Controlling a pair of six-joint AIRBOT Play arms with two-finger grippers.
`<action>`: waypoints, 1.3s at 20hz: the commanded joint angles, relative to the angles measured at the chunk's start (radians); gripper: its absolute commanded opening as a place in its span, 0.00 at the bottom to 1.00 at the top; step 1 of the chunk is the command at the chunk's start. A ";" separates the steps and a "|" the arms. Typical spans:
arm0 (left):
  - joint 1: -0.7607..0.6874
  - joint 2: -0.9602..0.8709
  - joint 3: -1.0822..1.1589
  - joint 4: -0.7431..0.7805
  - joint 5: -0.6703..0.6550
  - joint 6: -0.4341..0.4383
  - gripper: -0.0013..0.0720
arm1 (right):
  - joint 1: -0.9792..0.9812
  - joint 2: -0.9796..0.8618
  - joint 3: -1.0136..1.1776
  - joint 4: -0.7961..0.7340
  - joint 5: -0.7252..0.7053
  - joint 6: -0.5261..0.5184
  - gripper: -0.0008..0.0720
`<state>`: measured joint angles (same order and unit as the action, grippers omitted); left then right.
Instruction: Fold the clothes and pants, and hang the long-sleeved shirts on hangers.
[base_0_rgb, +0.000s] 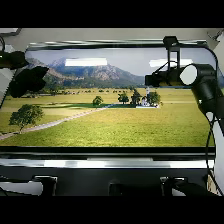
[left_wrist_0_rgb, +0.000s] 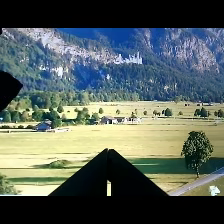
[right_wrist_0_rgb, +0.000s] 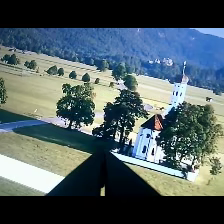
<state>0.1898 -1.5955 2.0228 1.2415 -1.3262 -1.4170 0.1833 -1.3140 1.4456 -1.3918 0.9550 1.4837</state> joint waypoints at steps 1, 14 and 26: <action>0.001 -0.001 0.000 0.000 0.000 0.000 0.05 | 0.001 0.001 0.001 0.000 0.000 0.000 0.06; 0.001 -0.004 0.000 0.000 0.018 0.000 0.05 | 0.001 0.001 0.001 0.000 -0.022 0.000 0.06; 0.087 -0.169 -0.075 0.280 0.135 -0.533 1.00 | 0.001 0.001 0.001 0.001 0.058 0.005 0.52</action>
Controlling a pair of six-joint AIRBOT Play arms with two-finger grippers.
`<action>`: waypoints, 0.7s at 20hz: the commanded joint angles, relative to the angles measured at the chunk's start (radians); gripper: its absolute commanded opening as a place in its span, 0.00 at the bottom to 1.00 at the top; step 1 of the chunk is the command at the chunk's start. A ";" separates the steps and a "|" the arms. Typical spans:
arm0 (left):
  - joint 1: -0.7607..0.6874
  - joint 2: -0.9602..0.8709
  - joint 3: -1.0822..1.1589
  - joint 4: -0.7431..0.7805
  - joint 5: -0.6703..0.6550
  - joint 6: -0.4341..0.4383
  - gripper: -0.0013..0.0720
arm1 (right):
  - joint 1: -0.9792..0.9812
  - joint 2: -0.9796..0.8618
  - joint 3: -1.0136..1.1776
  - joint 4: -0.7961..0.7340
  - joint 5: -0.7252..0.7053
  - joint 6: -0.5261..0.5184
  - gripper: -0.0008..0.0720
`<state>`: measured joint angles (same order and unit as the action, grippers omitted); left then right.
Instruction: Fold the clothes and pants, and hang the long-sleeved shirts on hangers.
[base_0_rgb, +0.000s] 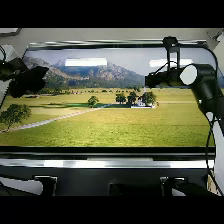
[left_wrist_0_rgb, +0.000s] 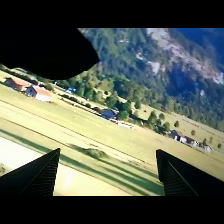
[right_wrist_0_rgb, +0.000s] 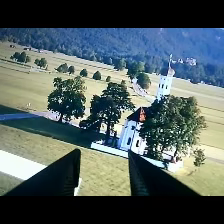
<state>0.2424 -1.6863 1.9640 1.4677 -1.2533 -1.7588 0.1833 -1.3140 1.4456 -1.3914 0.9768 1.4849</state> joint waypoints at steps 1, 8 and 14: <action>0.041 -0.118 -0.016 0.051 0.091 -0.225 1.00 | 0.001 0.001 0.001 0.000 0.047 0.003 0.52; 0.036 -0.343 -0.016 -0.002 0.427 -0.253 1.00 | 0.001 0.001 0.001 0.000 0.083 0.003 0.52; 0.035 -0.417 -0.015 -0.024 0.614 -0.269 1.00 | 0.001 0.001 0.001 0.000 0.098 0.035 0.52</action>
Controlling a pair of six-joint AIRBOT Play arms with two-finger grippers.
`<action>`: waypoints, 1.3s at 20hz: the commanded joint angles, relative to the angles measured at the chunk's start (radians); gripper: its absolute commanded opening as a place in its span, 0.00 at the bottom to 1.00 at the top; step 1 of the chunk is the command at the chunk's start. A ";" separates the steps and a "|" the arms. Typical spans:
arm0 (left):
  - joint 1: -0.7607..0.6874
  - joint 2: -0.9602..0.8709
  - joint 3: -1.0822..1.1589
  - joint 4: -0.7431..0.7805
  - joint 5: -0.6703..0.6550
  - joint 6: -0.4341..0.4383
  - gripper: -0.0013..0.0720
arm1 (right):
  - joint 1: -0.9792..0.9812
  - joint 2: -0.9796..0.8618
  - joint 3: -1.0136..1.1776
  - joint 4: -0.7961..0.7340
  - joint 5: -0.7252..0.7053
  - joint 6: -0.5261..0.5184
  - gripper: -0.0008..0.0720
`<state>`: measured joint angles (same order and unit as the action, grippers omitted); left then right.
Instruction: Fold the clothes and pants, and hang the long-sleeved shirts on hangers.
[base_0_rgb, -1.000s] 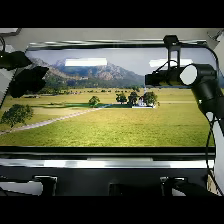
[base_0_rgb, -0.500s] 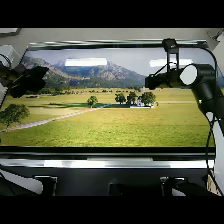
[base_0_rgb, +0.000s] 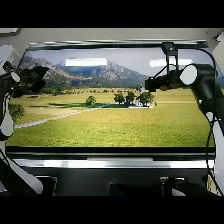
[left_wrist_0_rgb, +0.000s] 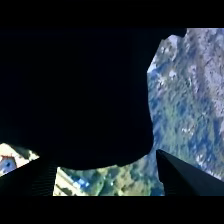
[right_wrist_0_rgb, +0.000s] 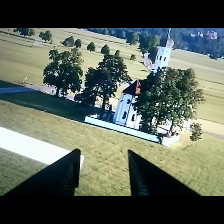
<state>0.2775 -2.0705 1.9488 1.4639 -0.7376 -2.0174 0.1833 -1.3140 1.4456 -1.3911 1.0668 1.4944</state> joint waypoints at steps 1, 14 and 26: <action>0.000 -0.033 0.000 -0.032 0.112 -0.010 0.86 | 0.001 0.001 0.001 0.000 0.008 0.039 0.52; -0.080 0.115 0.085 -0.283 -0.372 0.362 0.04 | 0.001 0.048 0.001 0.000 0.109 0.112 0.52; -0.791 0.320 0.074 -0.286 -0.708 0.242 0.04 | 0.001 0.497 0.001 -0.131 0.257 0.148 0.51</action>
<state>-0.3363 -1.7557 2.0274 1.1809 -1.3998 -1.7111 0.1837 -0.9379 1.4460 -1.4403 1.2606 1.6165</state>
